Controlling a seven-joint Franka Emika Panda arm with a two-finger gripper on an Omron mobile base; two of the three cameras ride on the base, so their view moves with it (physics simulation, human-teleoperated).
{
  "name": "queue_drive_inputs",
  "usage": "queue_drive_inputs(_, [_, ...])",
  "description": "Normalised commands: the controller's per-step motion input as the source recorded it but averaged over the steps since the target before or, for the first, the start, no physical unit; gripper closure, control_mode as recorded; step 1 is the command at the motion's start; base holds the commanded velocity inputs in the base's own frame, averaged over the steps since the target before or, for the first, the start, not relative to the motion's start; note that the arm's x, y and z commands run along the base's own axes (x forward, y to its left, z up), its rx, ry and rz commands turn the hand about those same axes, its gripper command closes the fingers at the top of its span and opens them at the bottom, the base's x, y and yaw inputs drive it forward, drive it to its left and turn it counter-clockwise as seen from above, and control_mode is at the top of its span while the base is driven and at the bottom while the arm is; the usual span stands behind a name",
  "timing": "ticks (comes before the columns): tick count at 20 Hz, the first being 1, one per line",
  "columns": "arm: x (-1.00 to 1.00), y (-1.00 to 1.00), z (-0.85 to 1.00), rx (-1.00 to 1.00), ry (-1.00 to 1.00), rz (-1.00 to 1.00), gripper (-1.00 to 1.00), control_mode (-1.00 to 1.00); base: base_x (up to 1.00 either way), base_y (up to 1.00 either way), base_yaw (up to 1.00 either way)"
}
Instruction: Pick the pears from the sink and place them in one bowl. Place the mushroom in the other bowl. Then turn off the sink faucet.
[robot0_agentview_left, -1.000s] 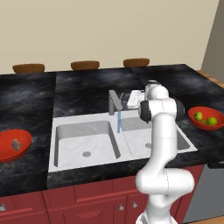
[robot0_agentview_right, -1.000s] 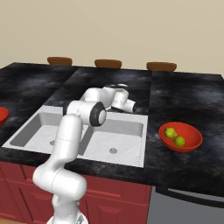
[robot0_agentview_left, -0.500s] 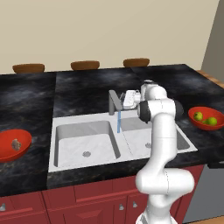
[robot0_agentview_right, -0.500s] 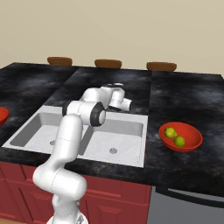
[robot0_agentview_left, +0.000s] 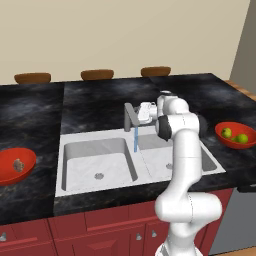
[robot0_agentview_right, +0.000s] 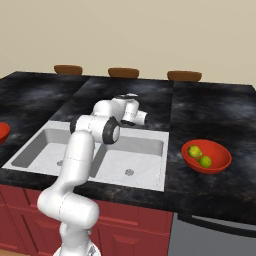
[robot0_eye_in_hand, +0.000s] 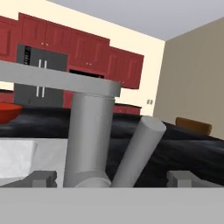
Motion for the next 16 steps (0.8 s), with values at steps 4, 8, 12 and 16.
queue_drive_inputs(4, [0.12,0.48,0.12,0.0,0.0,0.03,-1.0,-1.0,0.0,0.0,0.0])
queue_drive_inputs(8, [0.12,0.57,0.18,0.0,0.0,0.08,-1.0,-1.0,0.0,0.0,0.0])
queue_drive_inputs(12, [0.12,0.59,0.18,0.0,0.0,0.09,-1.0,-1.0,0.0,0.0,0.0])
queue_drive_inputs(16, [0.07,0.57,0.11,0.0,0.0,0.08,-1.0,-1.0,0.0,0.0,0.0])
